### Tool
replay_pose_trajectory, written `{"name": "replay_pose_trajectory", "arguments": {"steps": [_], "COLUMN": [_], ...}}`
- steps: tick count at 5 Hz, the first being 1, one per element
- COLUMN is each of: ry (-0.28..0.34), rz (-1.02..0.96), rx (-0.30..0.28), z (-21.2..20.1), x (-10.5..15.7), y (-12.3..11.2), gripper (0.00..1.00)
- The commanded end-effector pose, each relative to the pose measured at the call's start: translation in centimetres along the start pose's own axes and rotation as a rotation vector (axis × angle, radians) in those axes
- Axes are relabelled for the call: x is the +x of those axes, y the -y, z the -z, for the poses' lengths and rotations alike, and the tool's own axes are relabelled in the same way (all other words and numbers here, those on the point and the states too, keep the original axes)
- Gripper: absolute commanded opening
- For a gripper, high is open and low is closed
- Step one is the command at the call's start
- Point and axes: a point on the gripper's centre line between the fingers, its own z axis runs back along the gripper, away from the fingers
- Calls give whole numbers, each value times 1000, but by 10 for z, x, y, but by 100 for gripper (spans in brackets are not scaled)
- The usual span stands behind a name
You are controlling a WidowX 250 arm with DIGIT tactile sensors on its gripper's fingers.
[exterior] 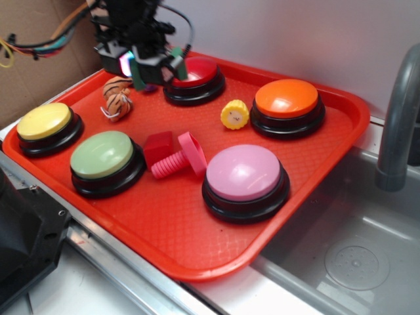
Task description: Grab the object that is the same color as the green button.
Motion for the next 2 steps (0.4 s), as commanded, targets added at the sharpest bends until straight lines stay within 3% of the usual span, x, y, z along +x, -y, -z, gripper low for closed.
{"name": "replay_pose_trajectory", "arguments": {"steps": [1, 2], "ry": [57, 83], "rz": [24, -29], "rx": [8, 4], "z": [-64, -66], "x": [-25, -29], "y": [-23, -27], "gripper": [0, 0]}}
